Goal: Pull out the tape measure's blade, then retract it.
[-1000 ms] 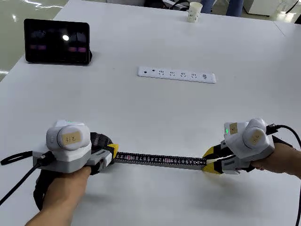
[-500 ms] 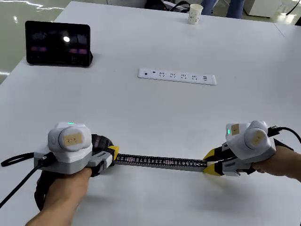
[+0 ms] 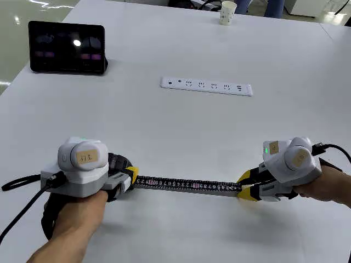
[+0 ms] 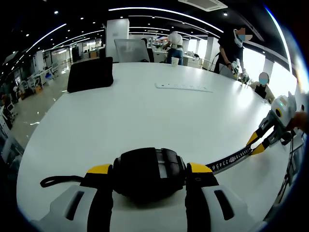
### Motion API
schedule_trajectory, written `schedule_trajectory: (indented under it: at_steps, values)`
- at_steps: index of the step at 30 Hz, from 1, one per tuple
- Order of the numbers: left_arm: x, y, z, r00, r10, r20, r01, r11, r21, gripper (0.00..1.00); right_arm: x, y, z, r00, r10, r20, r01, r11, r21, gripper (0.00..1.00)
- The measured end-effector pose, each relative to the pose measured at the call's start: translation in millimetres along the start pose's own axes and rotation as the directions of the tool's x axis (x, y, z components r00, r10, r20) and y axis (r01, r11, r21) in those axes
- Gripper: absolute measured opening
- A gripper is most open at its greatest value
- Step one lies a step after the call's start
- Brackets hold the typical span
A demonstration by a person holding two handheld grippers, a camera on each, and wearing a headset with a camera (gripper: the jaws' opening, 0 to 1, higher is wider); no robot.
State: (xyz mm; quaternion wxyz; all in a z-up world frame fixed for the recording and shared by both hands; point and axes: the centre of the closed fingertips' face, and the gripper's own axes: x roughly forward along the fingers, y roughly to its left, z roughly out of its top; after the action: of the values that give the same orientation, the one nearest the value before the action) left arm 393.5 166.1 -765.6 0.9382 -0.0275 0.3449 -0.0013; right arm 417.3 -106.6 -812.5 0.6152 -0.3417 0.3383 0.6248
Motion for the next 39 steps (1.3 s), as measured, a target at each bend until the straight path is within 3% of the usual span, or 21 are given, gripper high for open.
schedule_trajectory:
  at_steps: [39]
  values:
    - [-0.4, 1.4, -0.5, 0.9998, -0.012, -0.018, 0.012, 1.0, -0.007, 0.52, 0.2, -0.4, -1.4, 0.9992, -0.003, -0.041, 0.002, 1.0, -0.02, 0.11]
